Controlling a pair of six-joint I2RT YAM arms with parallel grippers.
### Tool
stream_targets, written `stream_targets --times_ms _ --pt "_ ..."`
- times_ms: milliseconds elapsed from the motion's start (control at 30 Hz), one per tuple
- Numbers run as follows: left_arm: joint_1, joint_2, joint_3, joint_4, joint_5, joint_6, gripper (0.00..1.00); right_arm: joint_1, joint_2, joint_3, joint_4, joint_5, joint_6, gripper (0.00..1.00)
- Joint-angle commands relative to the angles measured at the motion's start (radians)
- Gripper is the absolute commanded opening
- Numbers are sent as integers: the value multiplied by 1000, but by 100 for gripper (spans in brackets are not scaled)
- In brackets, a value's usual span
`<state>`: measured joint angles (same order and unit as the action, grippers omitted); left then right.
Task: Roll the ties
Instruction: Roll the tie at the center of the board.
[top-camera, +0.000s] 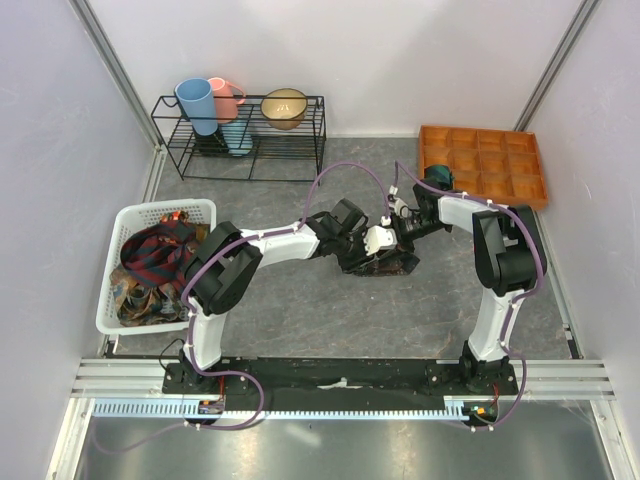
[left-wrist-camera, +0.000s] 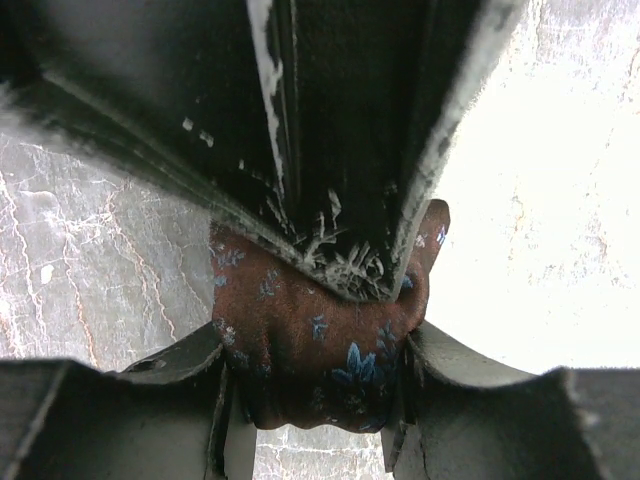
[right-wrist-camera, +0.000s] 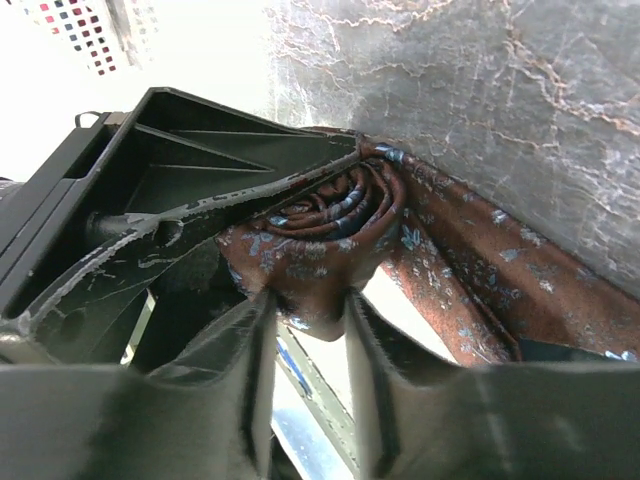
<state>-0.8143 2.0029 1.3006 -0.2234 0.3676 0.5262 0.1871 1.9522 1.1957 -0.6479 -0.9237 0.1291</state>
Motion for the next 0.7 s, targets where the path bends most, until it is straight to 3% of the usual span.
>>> stream_targets --times_ms 0,67,133,333,433,667 --pt "-3 31 0 -96 16 47 18 -5 10 -22 56 126 -14 11" --pt "-5 20 -1 -94 37 55 30 -9 10 -27 54 160 -16 0" --pt "0 7 0 -93 72 55 42 -14 13 -39 48 187 -19 0" --pt "15 -27 11 -11 138 17 66 -26 14 -59 22 267 -34 0" --pt "14 -24 32 19 174 8 73 -26 17 -56 4 295 -43 0" --pt "12 2 81 67 220 -8 76 -28 34 -33 -4 381 -36 0"
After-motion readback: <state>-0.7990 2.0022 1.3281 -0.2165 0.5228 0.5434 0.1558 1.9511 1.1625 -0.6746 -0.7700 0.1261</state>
